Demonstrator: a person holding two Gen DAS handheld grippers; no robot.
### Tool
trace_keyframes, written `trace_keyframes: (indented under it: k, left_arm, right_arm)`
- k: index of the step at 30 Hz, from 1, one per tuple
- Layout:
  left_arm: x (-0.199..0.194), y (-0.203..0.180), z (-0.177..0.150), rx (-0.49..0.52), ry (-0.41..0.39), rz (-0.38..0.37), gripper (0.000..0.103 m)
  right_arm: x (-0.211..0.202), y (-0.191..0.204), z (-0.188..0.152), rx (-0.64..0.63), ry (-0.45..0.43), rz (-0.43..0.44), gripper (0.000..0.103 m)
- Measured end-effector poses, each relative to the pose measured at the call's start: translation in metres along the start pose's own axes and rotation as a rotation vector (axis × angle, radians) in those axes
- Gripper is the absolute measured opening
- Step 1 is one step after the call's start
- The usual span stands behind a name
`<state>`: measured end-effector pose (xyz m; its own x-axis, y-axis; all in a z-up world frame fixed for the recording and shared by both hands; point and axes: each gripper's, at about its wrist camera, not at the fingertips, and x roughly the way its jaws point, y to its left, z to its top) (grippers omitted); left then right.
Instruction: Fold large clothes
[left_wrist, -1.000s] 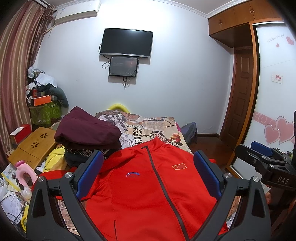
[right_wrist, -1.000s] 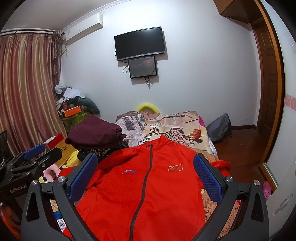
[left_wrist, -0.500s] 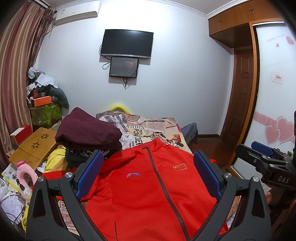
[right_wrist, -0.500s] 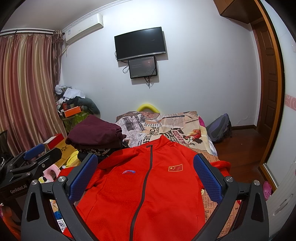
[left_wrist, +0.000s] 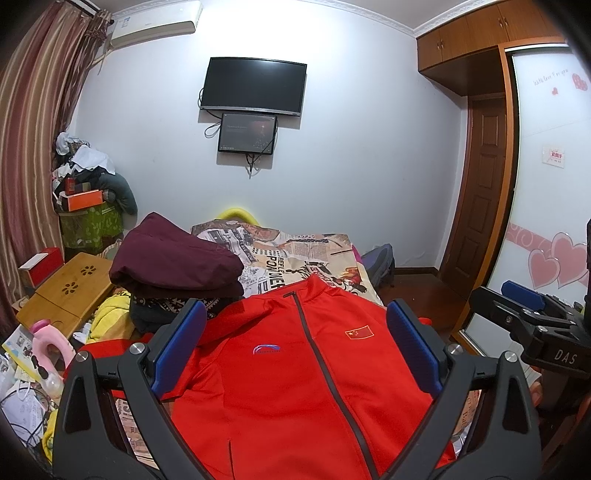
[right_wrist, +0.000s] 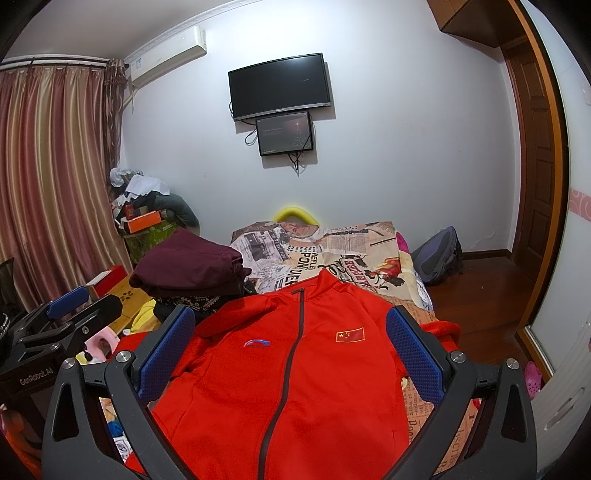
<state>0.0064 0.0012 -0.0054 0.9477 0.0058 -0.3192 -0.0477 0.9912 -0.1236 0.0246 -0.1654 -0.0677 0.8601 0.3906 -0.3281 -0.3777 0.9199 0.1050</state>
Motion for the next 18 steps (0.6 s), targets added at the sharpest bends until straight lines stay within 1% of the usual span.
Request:
trace_keyframes:
  k: [7,12,15,18]
  left_arm:
    - [0.003,0.003,-0.001,-0.002,0.004,-0.003,0.098]
    - [0.013,0.012,-0.002,-0.008,0.02,-0.003,0.098]
    - [0.021,0.02,-0.002,-0.018,0.026,0.009,0.098]
    - [0.029,0.034,-0.002,-0.029,0.028,0.042,0.098]
  right_arm:
    - [0.005,-0.002,0.001,0.001,0.007,-0.007,0.103]
    - [0.012,0.0,0.002,0.002,0.018,-0.022,0.103]
    - [0.019,0.001,0.002,-0.001,0.028,-0.032,0.103]
    - [0.026,0.0,0.001,-0.004,0.041,-0.048,0.103]
